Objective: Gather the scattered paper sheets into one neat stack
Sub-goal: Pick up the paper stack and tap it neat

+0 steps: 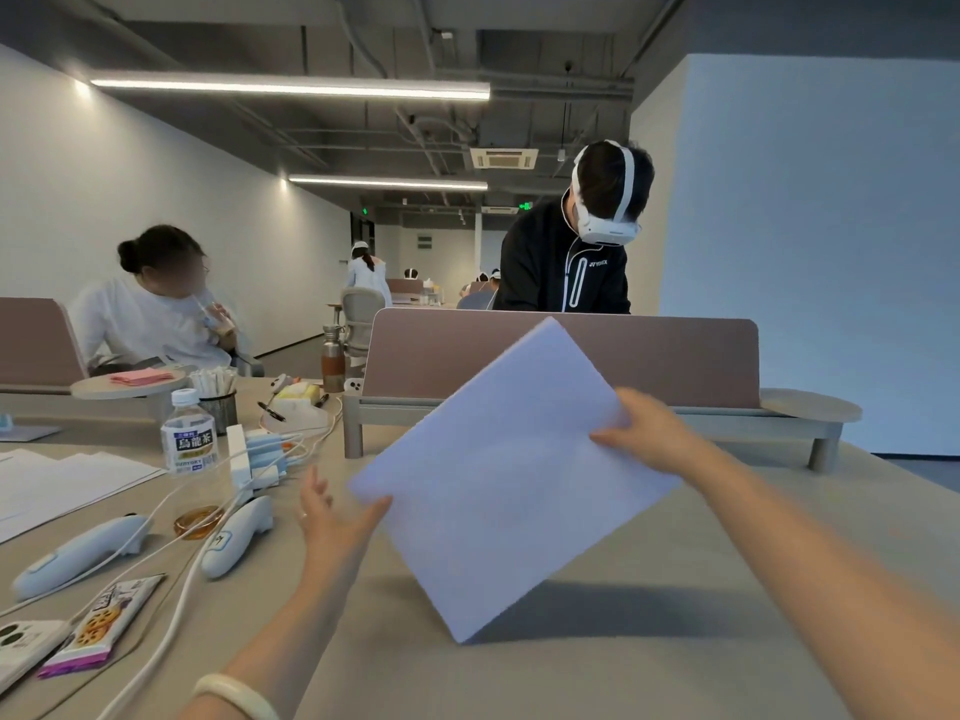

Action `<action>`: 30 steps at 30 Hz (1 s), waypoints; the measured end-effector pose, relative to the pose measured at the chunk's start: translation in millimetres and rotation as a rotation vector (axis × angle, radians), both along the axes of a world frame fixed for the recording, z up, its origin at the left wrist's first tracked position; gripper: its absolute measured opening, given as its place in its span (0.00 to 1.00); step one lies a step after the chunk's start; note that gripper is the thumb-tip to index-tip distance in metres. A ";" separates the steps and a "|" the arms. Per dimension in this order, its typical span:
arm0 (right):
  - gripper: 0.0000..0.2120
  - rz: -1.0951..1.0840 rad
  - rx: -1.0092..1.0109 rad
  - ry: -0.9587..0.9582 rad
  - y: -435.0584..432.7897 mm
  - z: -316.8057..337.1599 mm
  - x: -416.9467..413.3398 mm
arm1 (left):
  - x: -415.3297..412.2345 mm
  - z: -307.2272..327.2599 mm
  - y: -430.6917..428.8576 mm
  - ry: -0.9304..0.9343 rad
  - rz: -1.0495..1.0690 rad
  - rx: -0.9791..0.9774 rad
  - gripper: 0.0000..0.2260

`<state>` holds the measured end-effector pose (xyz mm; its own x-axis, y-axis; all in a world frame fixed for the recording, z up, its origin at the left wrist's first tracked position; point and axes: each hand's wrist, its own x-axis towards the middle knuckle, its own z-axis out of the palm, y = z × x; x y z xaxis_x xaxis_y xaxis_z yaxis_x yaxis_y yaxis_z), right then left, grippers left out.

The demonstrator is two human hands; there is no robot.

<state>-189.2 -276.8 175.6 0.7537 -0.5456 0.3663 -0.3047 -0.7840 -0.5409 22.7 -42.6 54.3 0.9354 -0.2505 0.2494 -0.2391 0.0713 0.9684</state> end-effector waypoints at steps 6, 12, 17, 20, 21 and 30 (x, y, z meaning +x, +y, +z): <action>0.11 0.088 -0.348 0.270 41.9 69.4 18.9 | -16.5 29.6 -5.5 -0.247 -0.386 0.118 0.20; 0.10 0.122 -0.447 0.323 59.9 68.7 37.7 | -19.0 9.3 -12.6 -0.057 -0.415 0.021 0.03; 0.17 0.029 -0.253 -0.016 45.7 51.6 22.6 | -21.1 -1.2 -11.3 -0.040 -0.448 0.011 0.05; 0.31 0.018 0.108 -0.303 31.7 28.7 6.4 | -18.8 -5.3 -9.1 -0.046 -0.441 0.002 0.05; 0.35 0.066 0.281 -0.346 28.5 14.6 2.2 | -18.6 -6.0 -8.2 -0.050 -0.437 0.000 0.06; 0.17 -0.004 0.722 -0.361 31.8 -110.5 30.9 | -34.5 -5.7 -19.6 -0.096 -0.320 -0.023 0.02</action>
